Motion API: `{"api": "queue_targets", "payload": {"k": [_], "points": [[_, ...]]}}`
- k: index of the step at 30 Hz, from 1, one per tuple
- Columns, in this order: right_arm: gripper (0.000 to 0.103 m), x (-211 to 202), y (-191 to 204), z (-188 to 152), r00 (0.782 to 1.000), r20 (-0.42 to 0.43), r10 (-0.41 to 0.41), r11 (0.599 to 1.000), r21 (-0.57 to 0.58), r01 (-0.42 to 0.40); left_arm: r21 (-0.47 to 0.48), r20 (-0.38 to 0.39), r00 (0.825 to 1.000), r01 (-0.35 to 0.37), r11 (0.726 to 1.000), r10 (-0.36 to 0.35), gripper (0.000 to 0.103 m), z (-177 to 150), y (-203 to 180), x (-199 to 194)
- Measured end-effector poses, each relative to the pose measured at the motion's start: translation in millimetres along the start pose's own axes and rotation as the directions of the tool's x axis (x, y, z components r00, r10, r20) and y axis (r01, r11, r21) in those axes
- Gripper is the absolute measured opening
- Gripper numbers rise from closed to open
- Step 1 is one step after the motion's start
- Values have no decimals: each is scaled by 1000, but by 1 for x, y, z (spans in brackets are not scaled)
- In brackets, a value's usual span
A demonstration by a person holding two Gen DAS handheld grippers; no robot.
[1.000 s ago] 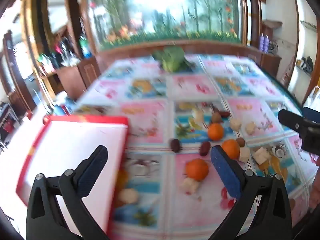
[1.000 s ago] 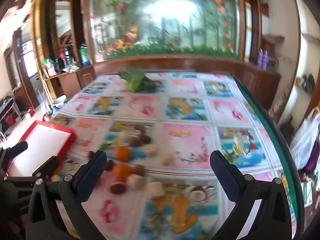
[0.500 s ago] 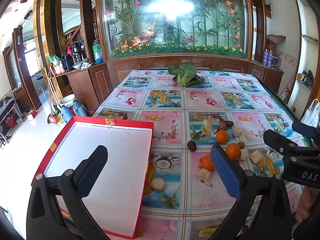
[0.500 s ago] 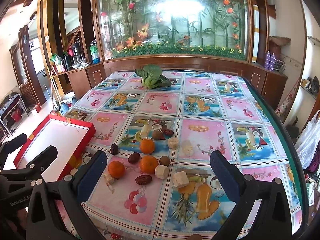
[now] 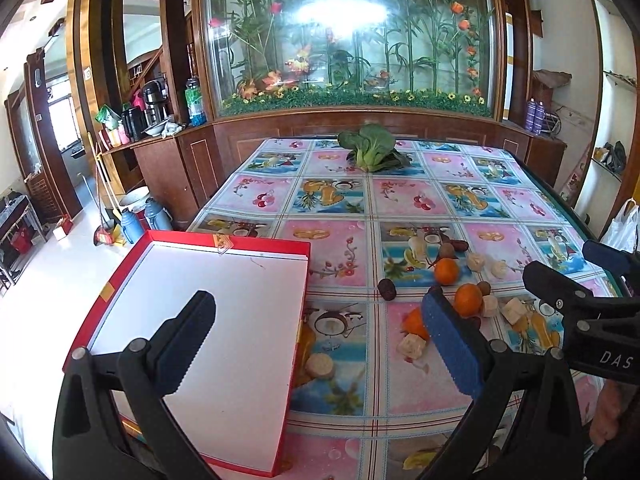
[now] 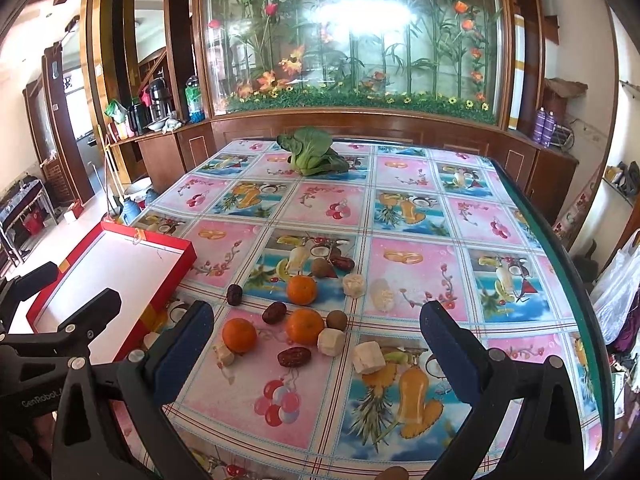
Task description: Organize fruits
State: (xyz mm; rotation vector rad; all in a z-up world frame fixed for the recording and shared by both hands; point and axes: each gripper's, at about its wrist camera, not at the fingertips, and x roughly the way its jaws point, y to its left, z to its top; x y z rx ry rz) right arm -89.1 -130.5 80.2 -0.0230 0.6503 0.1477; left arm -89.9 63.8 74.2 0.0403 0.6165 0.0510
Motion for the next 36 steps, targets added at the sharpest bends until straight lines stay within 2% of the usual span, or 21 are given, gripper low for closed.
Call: {"api": "queue_targets", "payload": {"k": [7,10,15,19,22,25,26,29,32,34,36], "points": [[102,13,2,-10,998,-60,25,999,-26,-27,51,-63,997,-36,998,39,103,-1,2,9],[102,21,2,-23,991,-115,75,996,-33,-79,85,-81,996,-42,996,49,103,-11,9,12],[97,32,7,-35,974,-155,168,984,-25,-174,152,-133,985,-86,985,106,103,-38,29,20],[97,37,6,-35,955,-146,260,965,22,-260,148,-150,983,-85,985,107,102,-51,39,20],[97,44,0,-30,951,-137,275,961,54,-270,154,-146,987,-50,987,72,103,-47,35,21],[89,56,-13,-22,939,-137,315,947,119,-300,162,-145,989,11,987,13,103,-39,22,25],[83,60,-17,-20,934,-136,329,940,137,-311,173,-148,989,34,984,-8,103,-37,16,28],[65,76,-26,-15,895,-165,414,900,221,-376,201,-184,980,118,972,-81,103,-28,-2,42],[61,86,-23,-16,869,-191,456,878,255,-405,222,-212,972,151,963,-103,102,-21,-15,52],[58,90,-20,-17,879,-222,422,897,245,-369,232,-208,972,159,960,-111,102,-21,-19,53],[57,89,-21,-17,899,-238,369,922,221,-320,233,-215,970,165,958,-115,102,-20,-21,56]]}}
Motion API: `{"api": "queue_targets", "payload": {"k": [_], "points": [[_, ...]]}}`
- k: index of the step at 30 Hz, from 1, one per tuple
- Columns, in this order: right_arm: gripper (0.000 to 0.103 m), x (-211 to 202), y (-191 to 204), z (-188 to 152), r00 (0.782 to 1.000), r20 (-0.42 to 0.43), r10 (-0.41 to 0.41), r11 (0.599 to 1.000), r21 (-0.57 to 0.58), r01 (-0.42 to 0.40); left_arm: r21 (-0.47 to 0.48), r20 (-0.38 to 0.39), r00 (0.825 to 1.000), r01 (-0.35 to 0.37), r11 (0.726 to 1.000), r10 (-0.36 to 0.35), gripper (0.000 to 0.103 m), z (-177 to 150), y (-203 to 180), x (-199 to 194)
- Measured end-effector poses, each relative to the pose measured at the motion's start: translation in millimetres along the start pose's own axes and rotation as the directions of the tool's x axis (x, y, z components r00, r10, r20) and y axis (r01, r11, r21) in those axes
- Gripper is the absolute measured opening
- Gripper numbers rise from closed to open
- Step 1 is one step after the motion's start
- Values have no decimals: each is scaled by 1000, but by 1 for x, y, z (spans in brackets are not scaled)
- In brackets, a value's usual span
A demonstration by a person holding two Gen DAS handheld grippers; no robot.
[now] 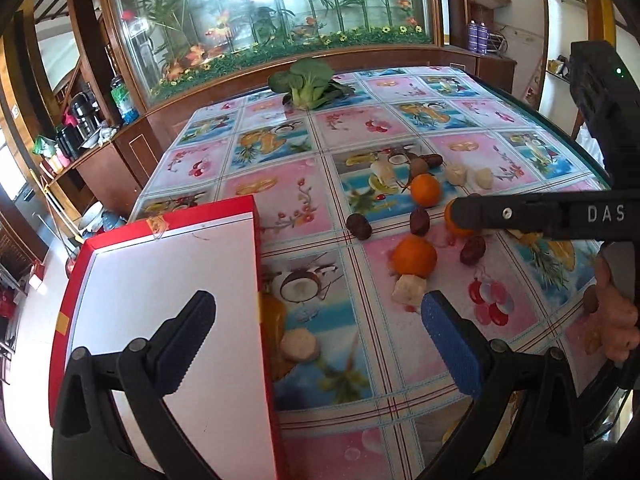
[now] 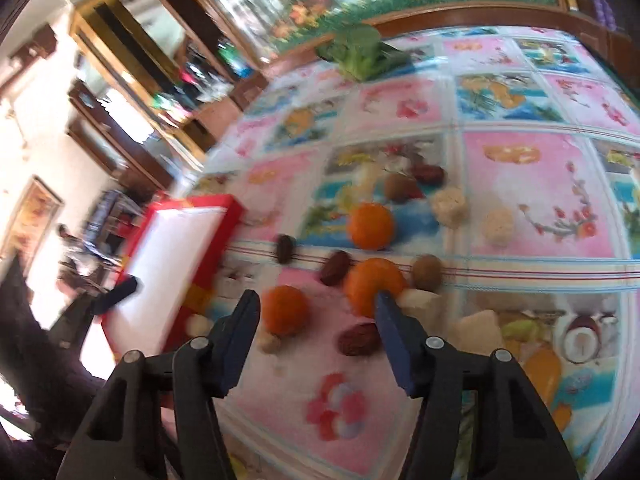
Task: Organize fruits
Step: 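Grasp an orange with the left gripper while the right gripper grasps another orange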
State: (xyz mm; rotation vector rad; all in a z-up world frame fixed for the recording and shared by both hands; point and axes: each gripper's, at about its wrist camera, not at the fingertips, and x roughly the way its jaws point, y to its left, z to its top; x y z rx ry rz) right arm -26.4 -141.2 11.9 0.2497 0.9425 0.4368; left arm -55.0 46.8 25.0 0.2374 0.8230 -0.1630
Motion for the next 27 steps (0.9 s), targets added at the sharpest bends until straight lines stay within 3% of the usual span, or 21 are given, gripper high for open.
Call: {"api": "queue_targets", "payload": {"k": [3,6,11,15,20,27], "points": [[50,-2,-6,2,998,-26,-55,998,-2,55,-3,-12,1000,21,1000,-21,102,4,-1,7],[50,-2,-8,7,992,-26,-127,991,-33,126,8,-24,998,58,998,-57,102,11,-8,15],[45,20,-8,10,979,-101,-178,982,-85,169,37,-77,992,107,994,-104,102,24,-24,40],[42,24,-6,13,982,-107,-153,986,-87,144,24,-140,978,159,987,-154,84,30,-27,61],[35,26,-10,13,984,-110,-143,988,-76,136,-16,-169,959,230,973,-229,80,30,-28,71],[35,15,-19,10,992,-94,-79,997,-6,79,-32,-197,927,318,948,-318,58,30,-34,80]]}}
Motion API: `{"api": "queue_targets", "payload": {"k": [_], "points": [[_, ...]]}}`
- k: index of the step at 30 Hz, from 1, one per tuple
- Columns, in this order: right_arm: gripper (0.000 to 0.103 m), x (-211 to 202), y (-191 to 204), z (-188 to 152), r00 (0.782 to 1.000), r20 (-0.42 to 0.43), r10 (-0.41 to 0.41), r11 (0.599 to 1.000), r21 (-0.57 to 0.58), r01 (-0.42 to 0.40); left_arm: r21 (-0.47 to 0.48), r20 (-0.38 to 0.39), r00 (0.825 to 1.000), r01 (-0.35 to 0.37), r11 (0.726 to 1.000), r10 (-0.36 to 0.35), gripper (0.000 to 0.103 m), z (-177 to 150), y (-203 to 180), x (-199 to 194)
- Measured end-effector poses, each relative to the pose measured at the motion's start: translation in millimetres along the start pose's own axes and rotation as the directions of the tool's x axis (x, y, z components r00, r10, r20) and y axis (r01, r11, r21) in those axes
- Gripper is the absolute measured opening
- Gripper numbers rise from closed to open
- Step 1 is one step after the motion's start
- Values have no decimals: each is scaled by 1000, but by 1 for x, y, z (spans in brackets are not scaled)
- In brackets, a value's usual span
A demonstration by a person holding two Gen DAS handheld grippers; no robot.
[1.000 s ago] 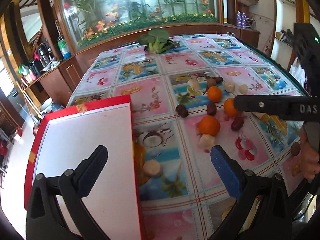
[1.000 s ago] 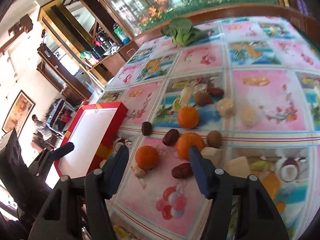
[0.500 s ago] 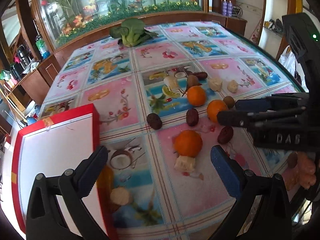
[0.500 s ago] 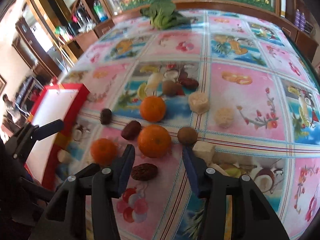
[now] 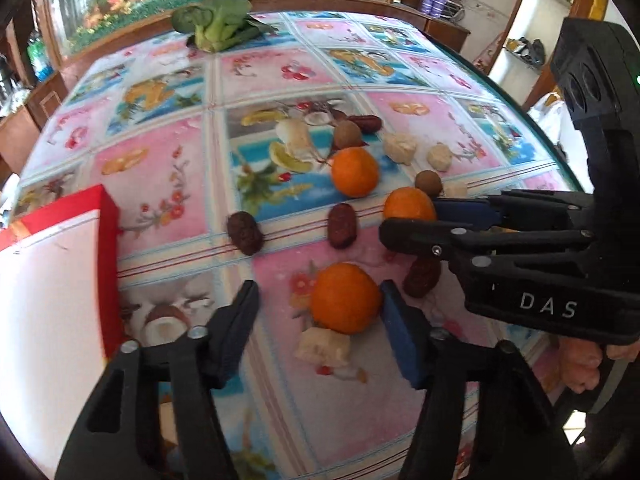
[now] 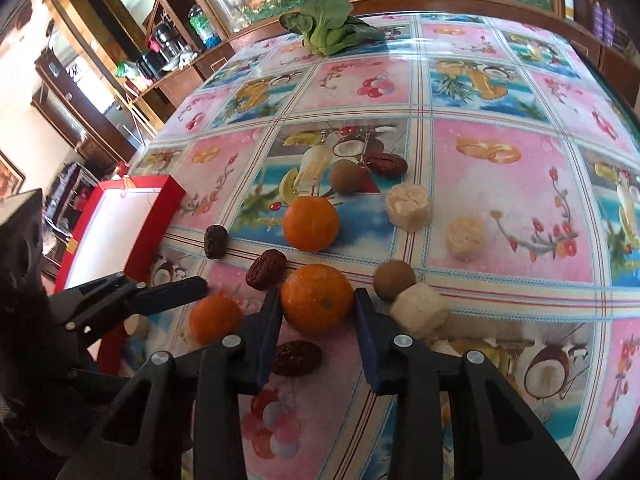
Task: Organize fruits
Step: 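Grasp an orange with the left gripper while the right gripper grasps another orange, then carry both oranges into the red-rimmed white tray and open both grippers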
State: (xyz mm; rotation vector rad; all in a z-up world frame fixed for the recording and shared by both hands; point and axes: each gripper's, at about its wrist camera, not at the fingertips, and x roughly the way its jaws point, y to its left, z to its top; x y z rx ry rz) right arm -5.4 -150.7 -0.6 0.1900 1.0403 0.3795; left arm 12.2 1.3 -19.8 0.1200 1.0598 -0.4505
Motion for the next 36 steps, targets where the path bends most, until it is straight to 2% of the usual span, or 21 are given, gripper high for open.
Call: {"api": "queue_targets", "payload": {"k": [5,7,12,17,21,24,28,33,36], "points": [[35,-17,-3,-4,998,57,19,1000,21,-20,37,4,1000,7,999,-7,47,0,-7,1],[35,-24,-1,-5,997,77,21,999,23,-22,37,0,999,32,999,-32,35,1,-8,0],[35,-34,13,-4,994,106,10,1000,1,-10,43,11,1000,26,999,-27,35,-1,-12,-1],[35,-36,56,-1,990,128,59,996,-81,-49,-4,121,993,-3,1000,4,35,-4,3,-41],[35,-22,108,-2,985,111,129,978,-180,-108,-94,235,968,-70,993,91,35,-20,34,-95],[35,-3,153,-6,979,64,193,953,-248,-172,-203,282,940,-136,970,191,35,-48,72,-133],[35,27,203,-16,973,-16,229,919,-326,-222,-289,262,918,-221,931,299,35,-82,108,-152],[35,58,229,-28,972,-87,218,901,-364,-235,-374,175,910,-291,881,375,35,-125,145,-147],[35,67,233,-34,971,-119,210,899,-367,-239,-407,130,912,-310,860,390,35,-144,160,-140]]}}
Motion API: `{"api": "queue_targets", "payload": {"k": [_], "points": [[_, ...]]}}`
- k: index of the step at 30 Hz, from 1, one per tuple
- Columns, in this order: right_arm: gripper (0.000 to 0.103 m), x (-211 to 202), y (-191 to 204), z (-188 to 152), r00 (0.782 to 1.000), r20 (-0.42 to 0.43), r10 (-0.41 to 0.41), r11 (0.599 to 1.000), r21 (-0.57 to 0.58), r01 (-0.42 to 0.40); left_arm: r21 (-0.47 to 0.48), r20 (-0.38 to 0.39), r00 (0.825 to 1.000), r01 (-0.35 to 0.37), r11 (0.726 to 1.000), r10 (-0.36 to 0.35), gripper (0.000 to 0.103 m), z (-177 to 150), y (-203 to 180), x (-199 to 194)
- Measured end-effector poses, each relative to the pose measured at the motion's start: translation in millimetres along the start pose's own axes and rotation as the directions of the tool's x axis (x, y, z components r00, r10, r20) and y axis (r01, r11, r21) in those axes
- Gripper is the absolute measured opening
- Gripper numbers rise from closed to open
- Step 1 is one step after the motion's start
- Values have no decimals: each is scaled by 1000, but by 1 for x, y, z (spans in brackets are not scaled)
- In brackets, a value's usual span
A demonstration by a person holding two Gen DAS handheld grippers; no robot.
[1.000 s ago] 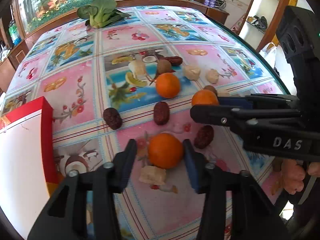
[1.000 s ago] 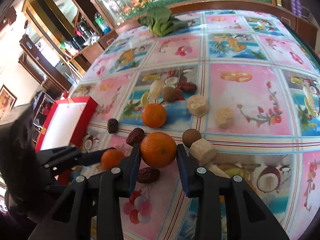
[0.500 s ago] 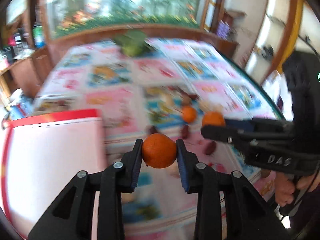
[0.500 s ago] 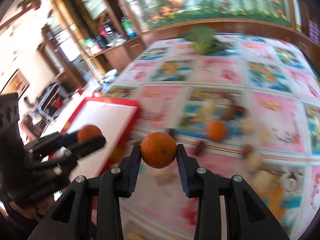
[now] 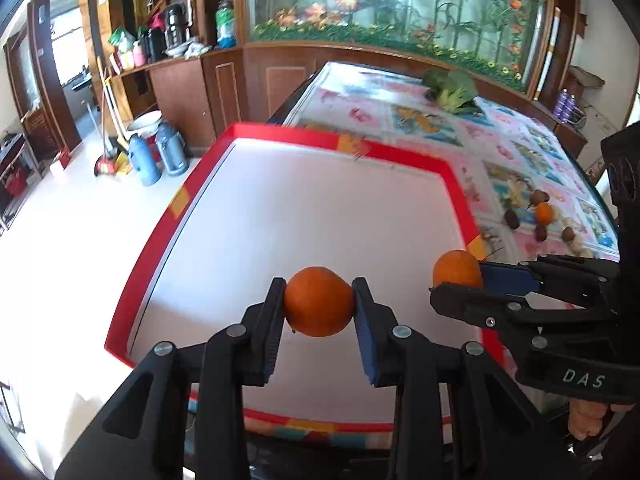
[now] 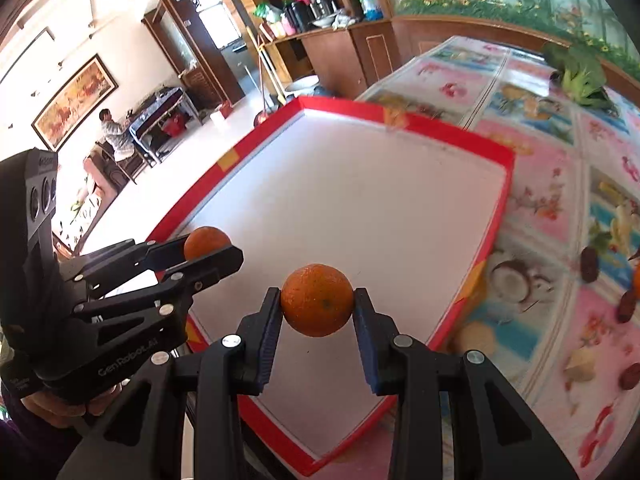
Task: Organize fruits
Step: 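Carry both oranges into the red-rimmed white tray and open both grippers, then grasp a beige cube with the left gripper while the right grasps a brown round fruit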
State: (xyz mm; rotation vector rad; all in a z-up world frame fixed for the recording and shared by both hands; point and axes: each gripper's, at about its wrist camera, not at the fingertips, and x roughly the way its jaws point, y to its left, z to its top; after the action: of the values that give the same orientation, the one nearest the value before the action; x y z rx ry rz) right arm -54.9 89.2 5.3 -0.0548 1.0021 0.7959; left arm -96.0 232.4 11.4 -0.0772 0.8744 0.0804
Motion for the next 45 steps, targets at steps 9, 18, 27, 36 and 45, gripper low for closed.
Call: {"api": "queue_targets", "payload": {"k": [9,18,27,36,45], "points": [[36,9,11,-14,999,-29,-43,999,-17,42,-28,-55,998,-32,999,31,35,-17,12,12],[35,1,35,-43,996,-24,-91,992,-87,89,-3,-60,995,-74,997,73,47,-24,10,11],[35,-13,28,-51,1000,-28,-13,999,-44,12,59,-57,991,-115,992,119,50,-41,2,-2],[56,-144,-57,-77,944,308,-122,992,73,104,68,-15,985,-172,983,173,53,-39,-9,-26],[57,-223,-149,-175,870,263,-417,883,345,319,206,141,989,-76,976,47,78,-14,-85,-63]]}}
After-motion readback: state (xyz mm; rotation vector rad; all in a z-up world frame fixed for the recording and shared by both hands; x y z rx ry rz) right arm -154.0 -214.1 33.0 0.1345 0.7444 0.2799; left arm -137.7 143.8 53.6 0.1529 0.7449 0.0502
